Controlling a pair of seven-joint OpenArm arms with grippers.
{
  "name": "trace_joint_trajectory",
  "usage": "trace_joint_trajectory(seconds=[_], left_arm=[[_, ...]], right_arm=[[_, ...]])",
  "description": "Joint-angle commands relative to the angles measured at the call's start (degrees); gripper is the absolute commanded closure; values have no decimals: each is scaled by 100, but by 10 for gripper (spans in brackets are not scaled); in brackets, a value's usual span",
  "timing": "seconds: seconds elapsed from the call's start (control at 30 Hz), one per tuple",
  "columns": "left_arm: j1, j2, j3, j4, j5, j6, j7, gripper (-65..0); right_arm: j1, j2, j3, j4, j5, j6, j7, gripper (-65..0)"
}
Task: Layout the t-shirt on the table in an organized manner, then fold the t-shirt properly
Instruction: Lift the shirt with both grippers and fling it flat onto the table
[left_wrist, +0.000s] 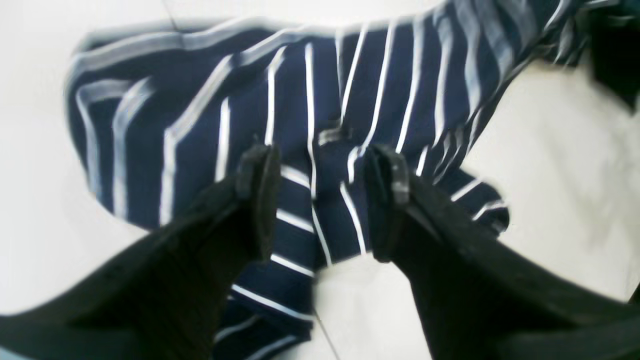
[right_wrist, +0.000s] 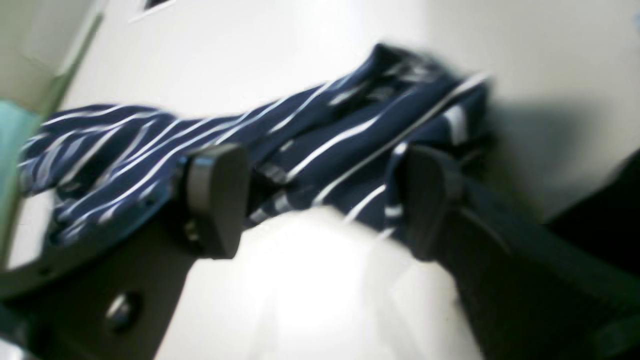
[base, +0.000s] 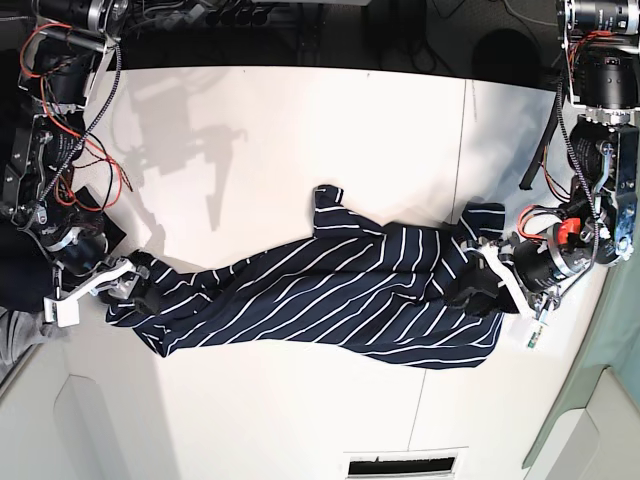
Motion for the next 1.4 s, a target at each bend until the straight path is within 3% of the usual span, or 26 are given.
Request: trace_joint_trajectory(seconds=[0.0,0.23,0.37,0.5,0.73,0.9,1.17,1.23,1.37], left_arm=[[-50,-92,-103,133,-131,-22,-68,-299],[378,-70,-179,92,166,-24,-63,-299],[605,-72,-179,9,527,-17,-382,-299],[765,-72,-179,-310,879,208,-776,-300],[636,-52,-179,-1108,885,262,-1370,-302],[332,136,-179,-1364,1215,260,-1390,-301],[212,155,-179,-1764,1239,304,-1591,-295],[212,153,-179,-1794,1244,304,-1663,-234],[219,149,-179,-1794,1349,302,-1714,0]], right_arm=[[26,-55,13,173,289,208,17,-451],[-461,-870,-140,216,245,304,-59,-451],[-623,-1180,-448,216,-358,173,363,-451],[-732,-1224,-820,101,-820,-254,968,-451],[-380,-1283,-1187,-608,-1019,-245,1207,-451],[-42,-1370,-1187,-977,-1360,-256,1558,-442],[658,-1432,-1187,-1875,-1545,-256,1729,-442],[763,-1432,-1187,-1926,-1589,-254,1722,-397],[789,-1432,-1187,-1926,-1611,-249,1825,-161]])
